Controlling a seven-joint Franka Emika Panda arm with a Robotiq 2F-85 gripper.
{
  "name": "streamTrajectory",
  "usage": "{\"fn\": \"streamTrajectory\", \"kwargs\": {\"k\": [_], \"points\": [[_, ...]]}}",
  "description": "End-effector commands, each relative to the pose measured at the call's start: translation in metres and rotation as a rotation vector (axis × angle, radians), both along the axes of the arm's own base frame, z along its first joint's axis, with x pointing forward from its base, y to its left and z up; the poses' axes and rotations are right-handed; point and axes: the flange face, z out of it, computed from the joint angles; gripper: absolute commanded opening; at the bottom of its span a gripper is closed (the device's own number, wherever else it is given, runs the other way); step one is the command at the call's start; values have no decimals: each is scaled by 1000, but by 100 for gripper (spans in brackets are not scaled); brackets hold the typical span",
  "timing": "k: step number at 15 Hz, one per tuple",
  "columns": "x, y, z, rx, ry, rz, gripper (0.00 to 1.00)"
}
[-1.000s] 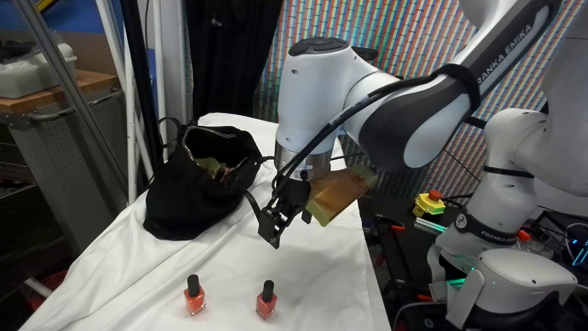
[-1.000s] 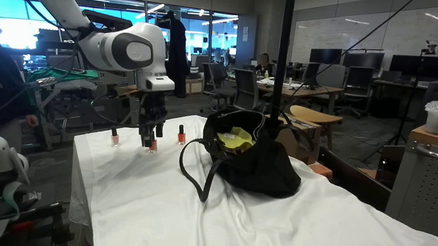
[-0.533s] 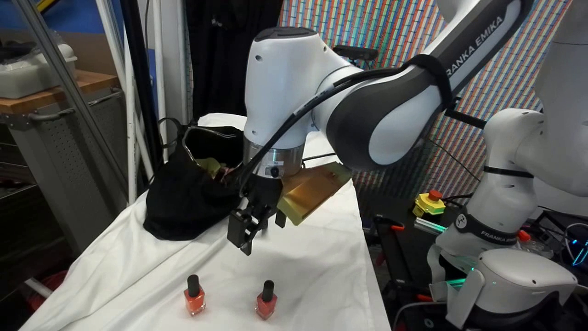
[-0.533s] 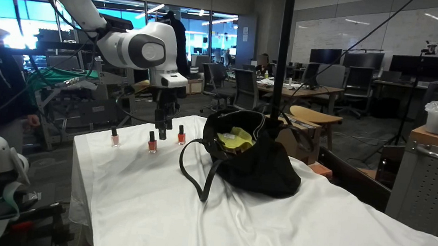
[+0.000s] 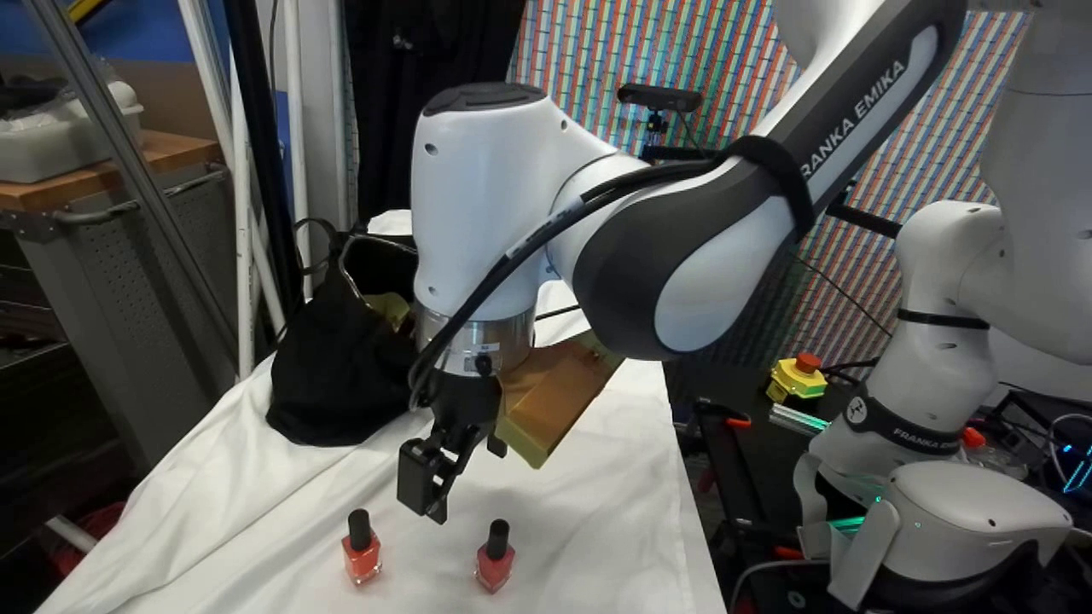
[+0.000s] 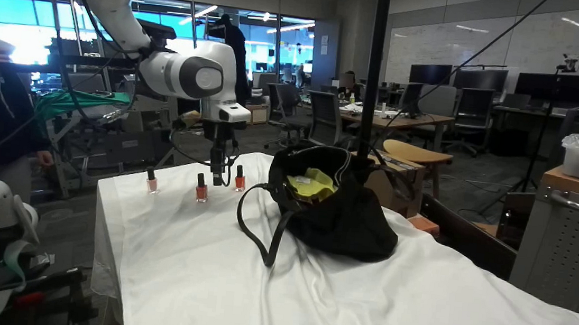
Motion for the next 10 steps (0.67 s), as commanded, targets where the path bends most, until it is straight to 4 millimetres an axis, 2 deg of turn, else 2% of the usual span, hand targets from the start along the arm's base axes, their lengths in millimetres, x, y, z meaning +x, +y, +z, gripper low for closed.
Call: {"fn": "streamTrajectory", "kwargs": {"k": [1, 10], "points": [[10, 11, -2, 14, 33, 37, 100], [-6, 31, -14, 1, 81, 78, 100]]}}
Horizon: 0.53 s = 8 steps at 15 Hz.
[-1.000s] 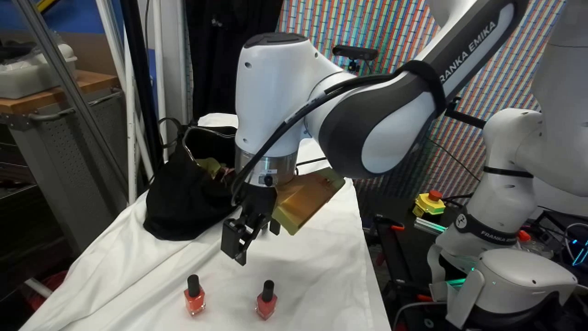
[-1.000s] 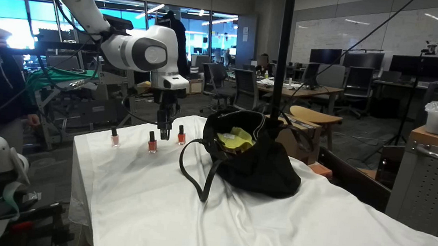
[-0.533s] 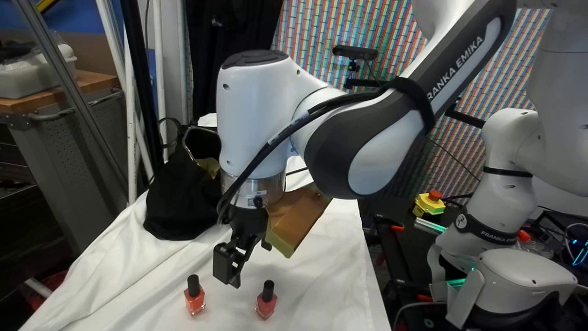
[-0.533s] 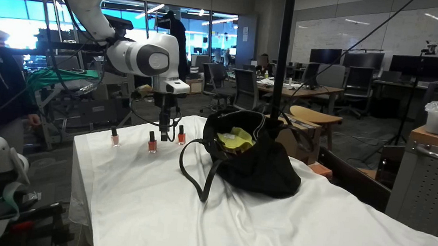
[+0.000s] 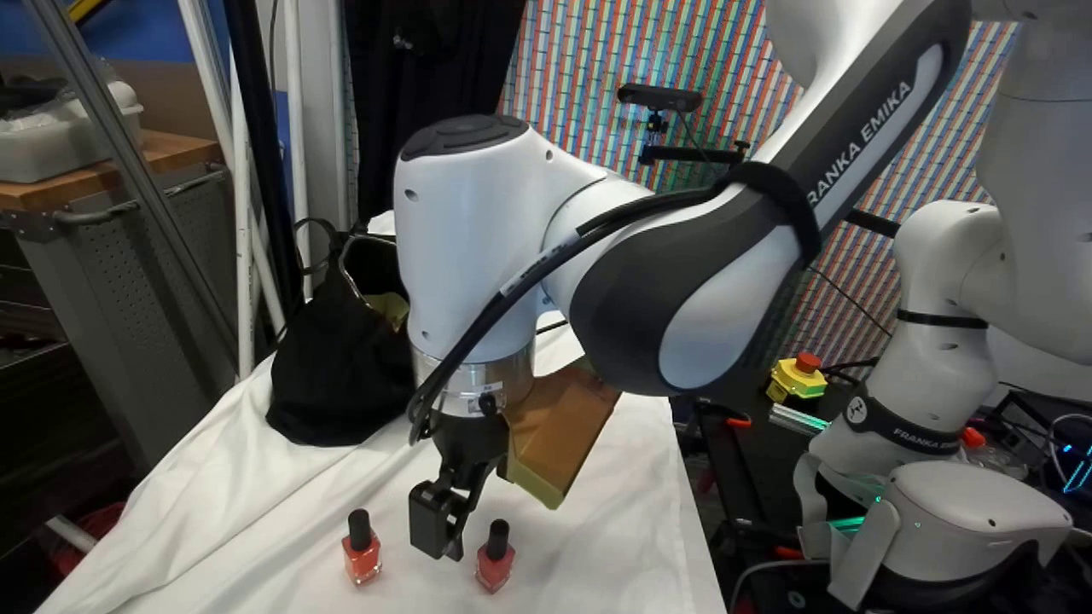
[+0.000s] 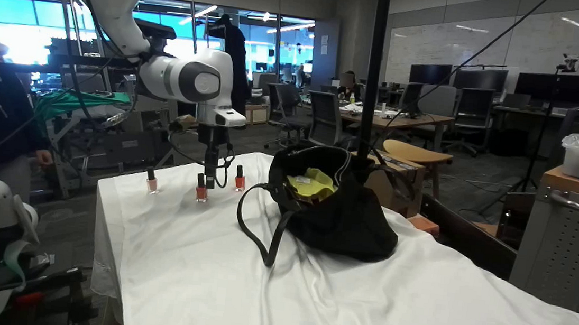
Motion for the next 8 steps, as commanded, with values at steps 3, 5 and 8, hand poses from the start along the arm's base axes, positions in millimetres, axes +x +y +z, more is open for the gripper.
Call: {"fn": "streamTrajectory", "kwargs": {"k": [3, 5, 8], "points": [[-3, 15, -3, 21, 17, 17, 100], [-5, 15, -7, 26, 15, 19, 100], [-4, 14, -14, 36, 14, 21, 100]]}}
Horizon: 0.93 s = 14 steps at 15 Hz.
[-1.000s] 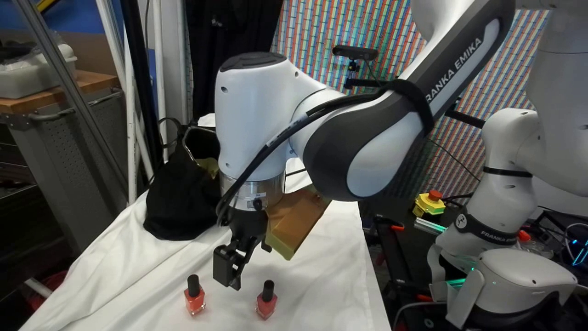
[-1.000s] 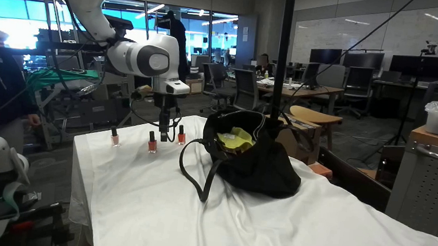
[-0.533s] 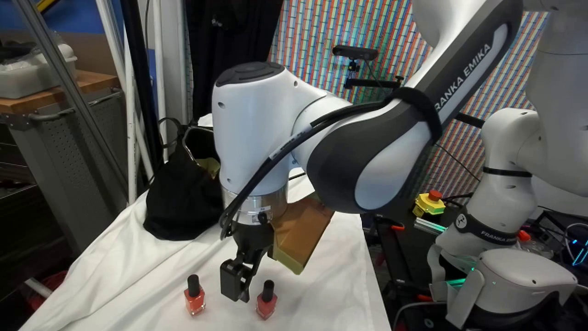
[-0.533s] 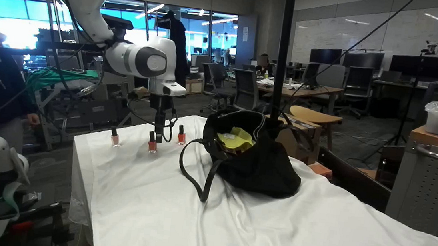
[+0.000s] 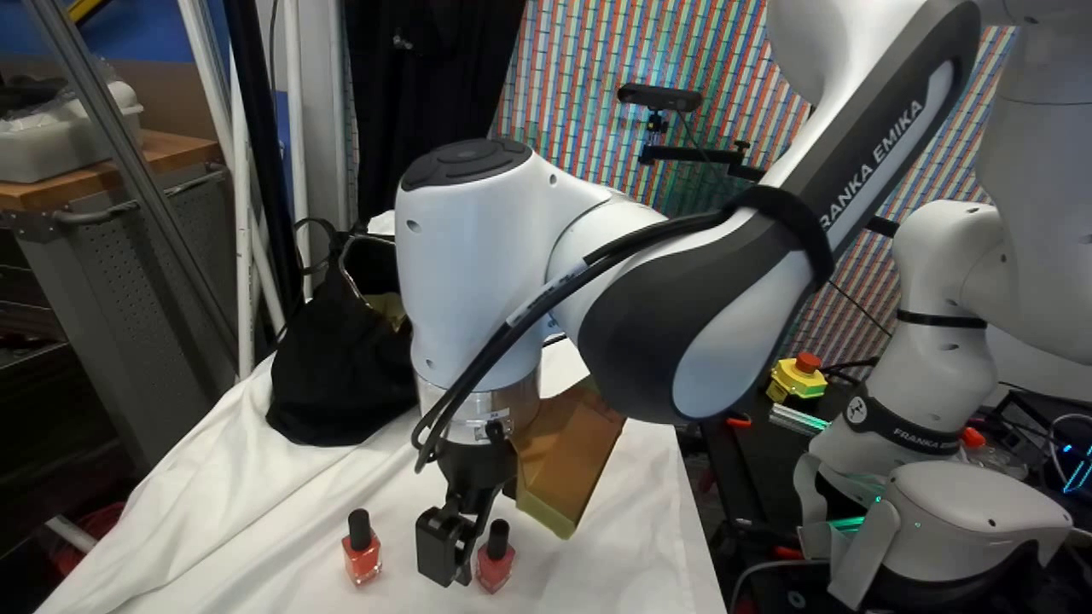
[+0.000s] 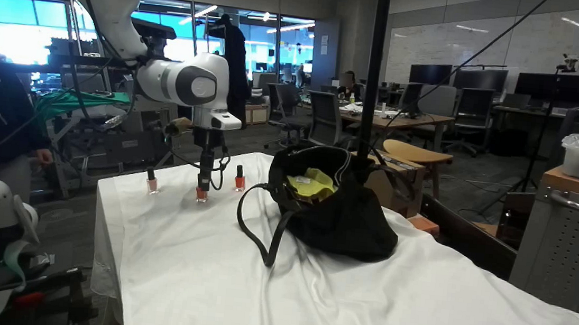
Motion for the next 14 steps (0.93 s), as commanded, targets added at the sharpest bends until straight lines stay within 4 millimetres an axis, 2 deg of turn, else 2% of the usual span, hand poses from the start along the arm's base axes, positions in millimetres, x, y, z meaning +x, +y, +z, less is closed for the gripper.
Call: {"fn": "streamTrajectory", "kwargs": {"k": [1, 14], "points": [[4, 0, -6, 39, 0, 1, 100], [4, -10, -28, 76, 23, -7, 100]]}}
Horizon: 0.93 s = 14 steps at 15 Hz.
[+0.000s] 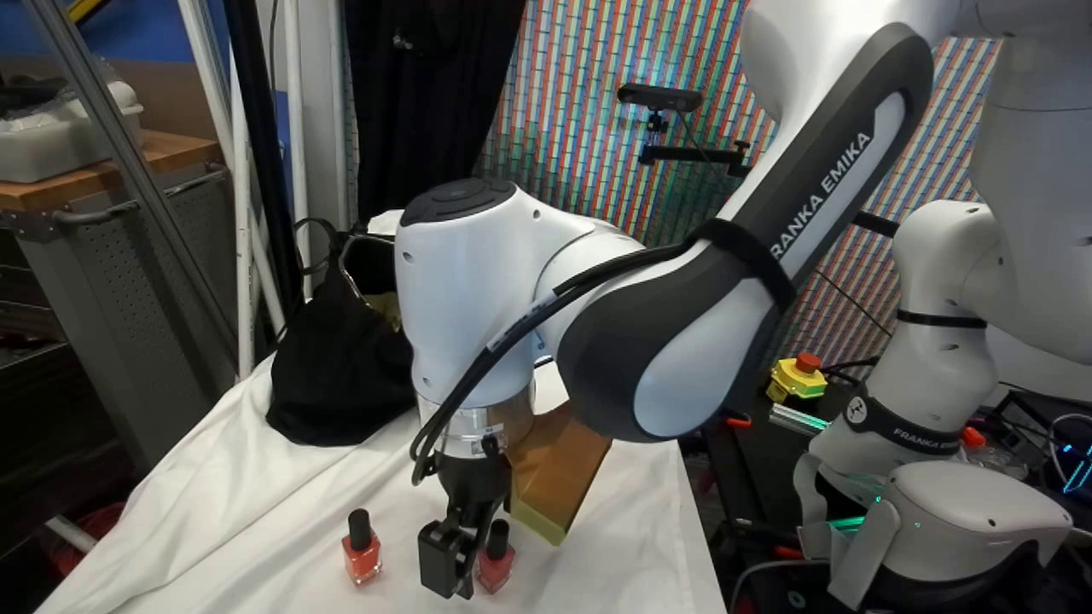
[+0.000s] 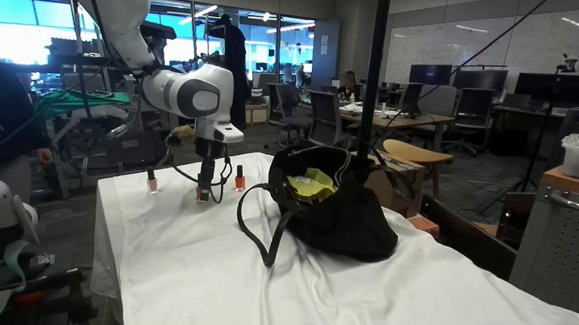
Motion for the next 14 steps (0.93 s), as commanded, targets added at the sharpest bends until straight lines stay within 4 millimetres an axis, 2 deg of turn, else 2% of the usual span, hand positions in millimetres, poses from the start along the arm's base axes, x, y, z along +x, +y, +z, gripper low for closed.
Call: {"fn": "streamTrajectory", "kwargs": {"k": [1, 10, 14], "points": [[1, -2, -2, 37, -14, 1, 100], [-1, 0, -15, 46, 7, 18, 100], [2, 0, -11, 44, -10, 27, 100]]}}
